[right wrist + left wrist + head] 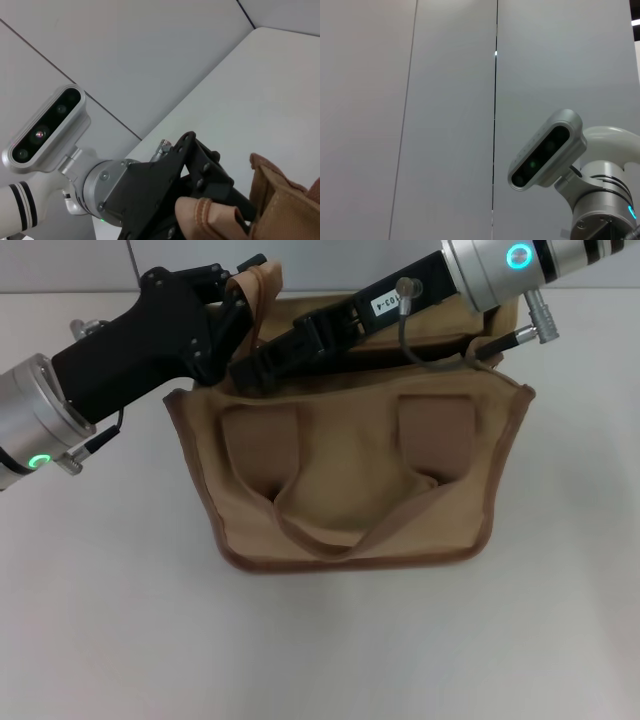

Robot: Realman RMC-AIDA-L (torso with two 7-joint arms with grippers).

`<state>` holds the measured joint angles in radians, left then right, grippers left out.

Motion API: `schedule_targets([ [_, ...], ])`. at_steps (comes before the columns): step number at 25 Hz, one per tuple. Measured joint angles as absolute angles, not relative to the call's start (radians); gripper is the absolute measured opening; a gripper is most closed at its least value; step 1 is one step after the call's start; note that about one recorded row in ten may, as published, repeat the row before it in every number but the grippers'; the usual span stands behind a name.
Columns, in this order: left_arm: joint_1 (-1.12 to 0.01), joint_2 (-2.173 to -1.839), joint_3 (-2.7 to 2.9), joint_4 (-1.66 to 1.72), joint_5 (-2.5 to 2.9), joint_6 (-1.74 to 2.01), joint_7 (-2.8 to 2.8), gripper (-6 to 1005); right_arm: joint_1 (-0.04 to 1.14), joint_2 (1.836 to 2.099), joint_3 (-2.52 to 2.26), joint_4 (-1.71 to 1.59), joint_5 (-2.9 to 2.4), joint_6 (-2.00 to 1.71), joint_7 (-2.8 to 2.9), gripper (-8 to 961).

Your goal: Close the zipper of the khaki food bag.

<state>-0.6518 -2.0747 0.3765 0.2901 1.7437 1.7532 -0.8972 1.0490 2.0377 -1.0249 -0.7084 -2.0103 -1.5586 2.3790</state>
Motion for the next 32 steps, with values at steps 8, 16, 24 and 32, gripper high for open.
schedule_targets([
  [8, -0.627, -2.07, 0.372, 0.288, 1.727, 1.755, -0.898, 23, 1.019, 2.037, -1.018, -0.743, -2.01, -1.558, 2.362, 295],
  [16, -0.61, -2.069, 0.375, 0.287, 1.726, 1.765, -0.898, 23, 0.991, 2.049, -1.025, -0.788, -2.006, -1.547, 2.314, 62],
  [24, -0.607, -2.069, 0.373, 0.287, 1.726, 1.776, -0.901, 22, 0.987, 2.049, -1.025, -0.792, -2.013, -1.53, 2.314, 5],
  [32, -0.607, -2.069, 0.373, 0.288, 1.727, 1.787, -0.905, 22, 0.986, 2.051, -1.026, -0.801, -2.057, -1.504, 2.342, 5],
])
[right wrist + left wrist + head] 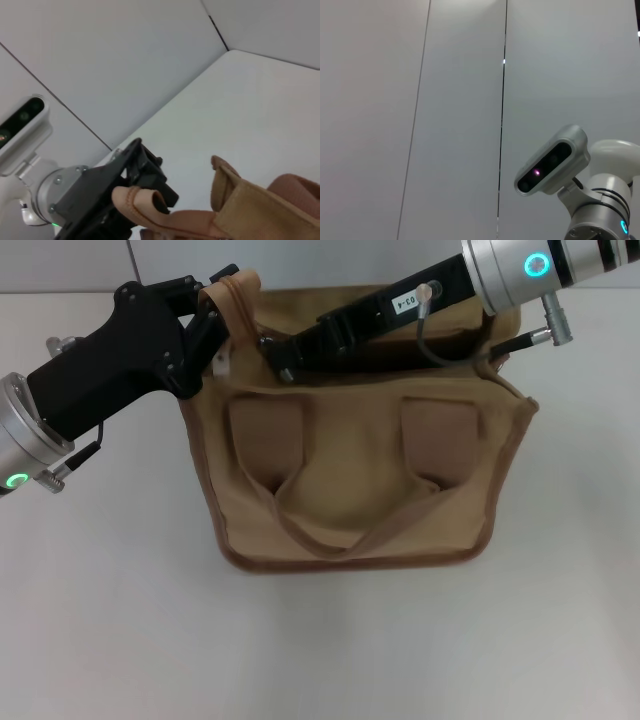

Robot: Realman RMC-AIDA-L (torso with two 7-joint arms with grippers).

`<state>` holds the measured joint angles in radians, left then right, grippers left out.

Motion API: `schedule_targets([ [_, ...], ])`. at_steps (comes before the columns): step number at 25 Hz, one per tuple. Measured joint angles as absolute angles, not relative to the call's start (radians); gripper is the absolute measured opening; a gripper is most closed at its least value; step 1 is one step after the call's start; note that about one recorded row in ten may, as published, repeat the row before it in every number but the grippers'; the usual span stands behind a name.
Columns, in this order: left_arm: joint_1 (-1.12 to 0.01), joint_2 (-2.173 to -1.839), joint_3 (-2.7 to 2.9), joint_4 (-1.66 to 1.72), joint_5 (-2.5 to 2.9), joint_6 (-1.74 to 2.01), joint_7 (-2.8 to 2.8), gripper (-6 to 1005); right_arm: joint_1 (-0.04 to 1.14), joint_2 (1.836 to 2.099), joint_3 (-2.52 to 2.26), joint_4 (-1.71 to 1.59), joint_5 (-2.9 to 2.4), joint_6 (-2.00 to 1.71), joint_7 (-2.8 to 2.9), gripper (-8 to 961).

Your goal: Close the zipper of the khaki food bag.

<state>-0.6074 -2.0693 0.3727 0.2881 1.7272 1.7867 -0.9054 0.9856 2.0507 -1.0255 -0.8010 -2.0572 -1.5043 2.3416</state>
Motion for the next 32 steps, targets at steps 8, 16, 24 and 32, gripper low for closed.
schedule_targets([
  [8, -0.596, -2.068, 0.371, 0.294, 1.69, 1.786, -0.916, 22, 0.91, 2.058, -1.026, -0.972, -2.144, -1.533, 2.461, 5],
  [16, -0.567, -2.064, 0.371, 0.315, 1.647, 1.79, -0.922, 23, 0.771, 2.053, -0.944, -1.265, -2.266, -1.666, 2.576, 6],
  [24, -0.561, -2.063, 0.371, 0.327, 1.627, 1.783, -0.933, 22, 0.71, 2.053, -0.799, -1.319, -2.252, -1.704, 2.547, 20],
  [32, -0.565, -2.064, 0.371, 0.321, 1.626, 1.767, -0.935, 22, 0.577, 2.039, -0.683, -1.19, -1.777, -1.708, 2.287, 50],
])
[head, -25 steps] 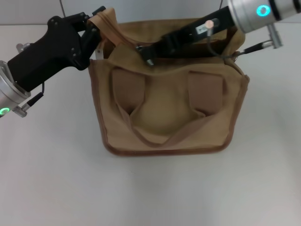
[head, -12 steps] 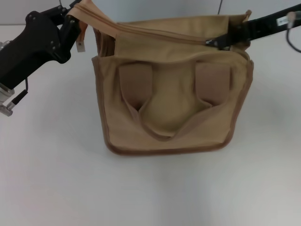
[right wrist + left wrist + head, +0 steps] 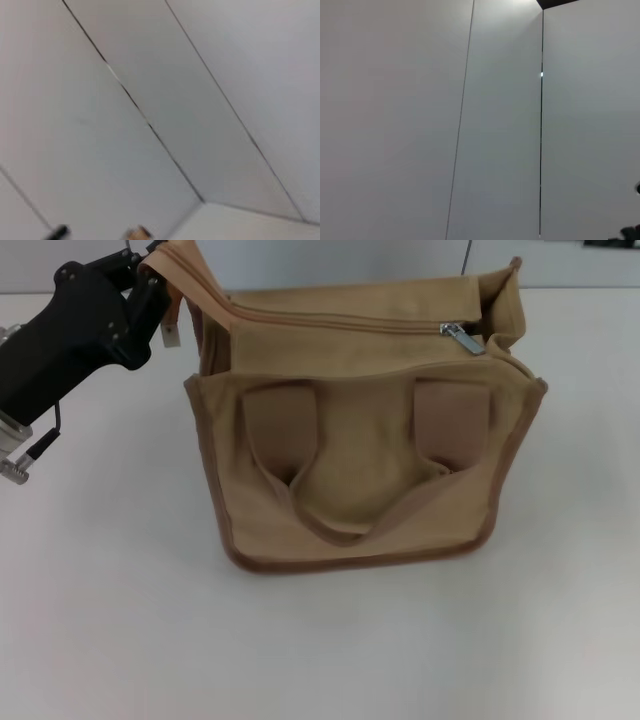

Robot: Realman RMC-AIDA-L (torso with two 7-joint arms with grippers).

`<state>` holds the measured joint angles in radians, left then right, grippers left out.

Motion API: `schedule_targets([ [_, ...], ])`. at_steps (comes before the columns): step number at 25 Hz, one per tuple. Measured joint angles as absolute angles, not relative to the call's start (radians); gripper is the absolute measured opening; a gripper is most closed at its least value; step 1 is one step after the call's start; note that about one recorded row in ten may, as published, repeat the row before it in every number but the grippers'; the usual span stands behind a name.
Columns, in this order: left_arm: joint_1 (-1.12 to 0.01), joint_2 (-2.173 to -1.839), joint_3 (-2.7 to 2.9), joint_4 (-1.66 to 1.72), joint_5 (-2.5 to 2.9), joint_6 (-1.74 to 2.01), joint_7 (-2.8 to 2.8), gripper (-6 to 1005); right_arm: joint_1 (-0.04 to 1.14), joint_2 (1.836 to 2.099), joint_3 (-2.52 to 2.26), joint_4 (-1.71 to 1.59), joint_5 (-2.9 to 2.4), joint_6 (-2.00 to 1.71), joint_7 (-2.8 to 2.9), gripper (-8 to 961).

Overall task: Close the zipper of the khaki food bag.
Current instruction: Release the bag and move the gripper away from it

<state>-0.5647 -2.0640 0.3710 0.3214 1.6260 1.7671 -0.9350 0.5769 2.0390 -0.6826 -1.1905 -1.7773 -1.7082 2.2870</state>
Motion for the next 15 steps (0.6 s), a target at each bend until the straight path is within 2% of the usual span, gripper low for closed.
schedule_targets([
  [1, -0.565, -2.064, 0.371, 0.32, 1.626, 1.765, -0.935, 22, 0.569, 2.033, -0.681, -1.159, -1.733, -1.718, 2.249, 54],
  [3, -0.566, -2.064, 0.371, 0.318, 1.626, 1.758, -0.939, 22, 0.557, 2.019, -0.68, -1.052, -1.622, -1.787, 2.128, 123],
  [5, -0.566, -2.065, 0.371, 0.319, 1.626, 1.757, -0.942, 23, 0.556, 2.017, -0.68, -1.014, -1.588, -1.822, 2.078, 191],
  [7, -0.566, -2.065, 0.372, 0.322, 1.626, 1.757, -0.957, 23, 0.556, 2.016, -0.679, -0.929, -1.546, -1.901, 1.951, 260],
  [12, -0.567, -2.064, 0.379, 0.325, 1.63, 1.756, -0.998, 23, 0.549, 2.022, -0.71, -0.747, -1.588, -2.025, 1.604, 502],
  [15, -0.567, -2.063, 0.381, 0.325, 1.633, 1.756, -1.02, 23, 0.532, 2.028, -0.722, -0.668, -1.682, -2.069, 1.422, 601],
])
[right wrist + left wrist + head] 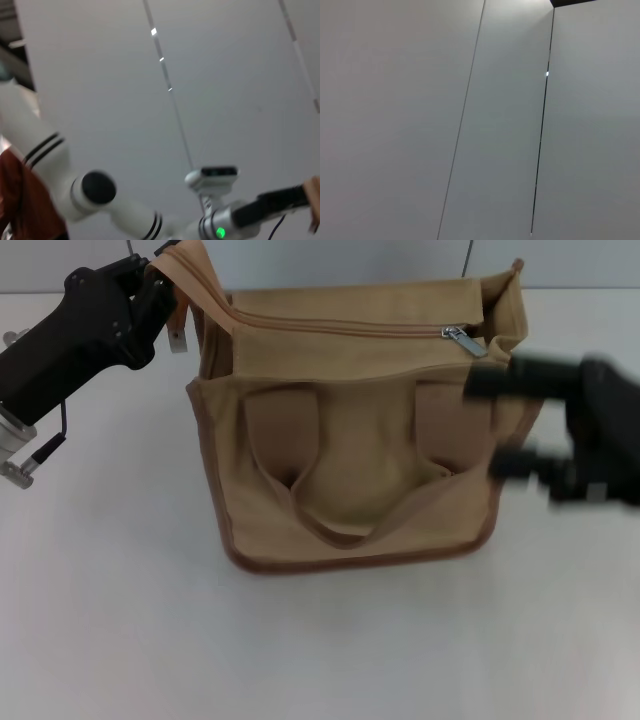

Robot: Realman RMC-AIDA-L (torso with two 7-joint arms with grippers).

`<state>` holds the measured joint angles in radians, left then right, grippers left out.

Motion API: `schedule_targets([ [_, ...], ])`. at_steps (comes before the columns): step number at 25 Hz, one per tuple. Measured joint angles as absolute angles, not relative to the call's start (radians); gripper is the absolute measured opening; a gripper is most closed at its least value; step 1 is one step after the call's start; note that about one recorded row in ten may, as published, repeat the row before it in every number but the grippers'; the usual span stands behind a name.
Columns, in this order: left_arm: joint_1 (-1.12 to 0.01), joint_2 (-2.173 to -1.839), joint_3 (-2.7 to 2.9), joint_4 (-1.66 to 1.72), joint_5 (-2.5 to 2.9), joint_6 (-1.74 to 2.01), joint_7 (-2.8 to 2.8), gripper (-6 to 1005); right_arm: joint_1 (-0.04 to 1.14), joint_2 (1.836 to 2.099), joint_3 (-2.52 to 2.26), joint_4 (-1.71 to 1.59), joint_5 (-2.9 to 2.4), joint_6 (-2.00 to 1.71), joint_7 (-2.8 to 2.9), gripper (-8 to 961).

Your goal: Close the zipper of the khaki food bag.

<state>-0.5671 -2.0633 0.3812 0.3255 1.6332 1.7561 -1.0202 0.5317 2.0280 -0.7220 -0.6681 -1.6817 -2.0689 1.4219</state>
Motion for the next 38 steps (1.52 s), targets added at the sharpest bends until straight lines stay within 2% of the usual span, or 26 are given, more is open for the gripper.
schedule_targets([
  [3, -0.563, -2.06, 0.382, 0.327, 1.634, 1.755, -1.043, 23, 0.483, 2.045, -0.722, -0.623, -1.793, -2.084, 1.227, 700],
  [4, -0.563, -2.06, 0.382, 0.327, 1.634, 1.755, -1.043, 22, 0.483, 2.045, -0.722, -0.623, -1.793, -2.084, 1.227, 709],
  [8, -0.559, -2.06, 0.393, 0.328, 1.635, 1.736, -1.051, 22, 0.41, 2.073, -0.722, -0.59, -1.908, -2.022, 0.999, 743],
  [21, -0.532, -2.06, 0.407, 0.352, 1.633, 1.715, -1.105, 23, 0.398, 2.076, -0.73, -0.482, -1.932, -1.896, 0.889, 745],
  [24, -0.517, -2.046, 0.42, 0.383, 1.655, 1.712, -1.172, 102, 0.405, 2.076, -0.73, -0.474, -1.932, -1.89, 0.888, 744],
  [26, -0.5, -2.024, 0.423, 0.422, 1.685, 1.73, -1.229, 155, 0.406, 2.076, -0.729, -0.473, -1.932, -1.884, 0.887, 744],
  [27, -0.489, -2.01, 0.424, 0.443, 1.699, 1.748, -1.256, 181, 0.407, 2.076, -0.729, -0.473, -1.931, -1.882, 0.885, 744],
  [28, -0.466, -1.978, 0.424, 0.479, 1.727, 1.792, -1.3, 210, 0.409, 2.076, -0.729, -0.473, -1.929, -1.878, 0.881, 744],
  [29, -0.466, -1.978, 0.424, 0.479, 1.727, 1.792, -1.3, 239, 0.409, 2.076, -0.729, -0.473, -1.929, -1.878, 0.881, 744],
  [33, -0.418, -1.91, 0.427, 0.504, 1.785, 1.948, -1.34, 356, 0.419, 2.077, -0.729, -0.466, -1.928, -1.858, 0.877, 743],
  [36, -0.398, -1.91, 0.452, 0.505, 1.796, 1.989, -1.302, 457, 0.424, 2.078, -0.727, -0.455, -1.927, -1.853, 0.875, 744],
  [38, -0.374, -1.941, 0.564, 0.505, 1.804, 1.994, -1.188, 540, 0.433, 2.078, -0.726, -0.438, -1.926, -1.85, 0.873, 745],
])
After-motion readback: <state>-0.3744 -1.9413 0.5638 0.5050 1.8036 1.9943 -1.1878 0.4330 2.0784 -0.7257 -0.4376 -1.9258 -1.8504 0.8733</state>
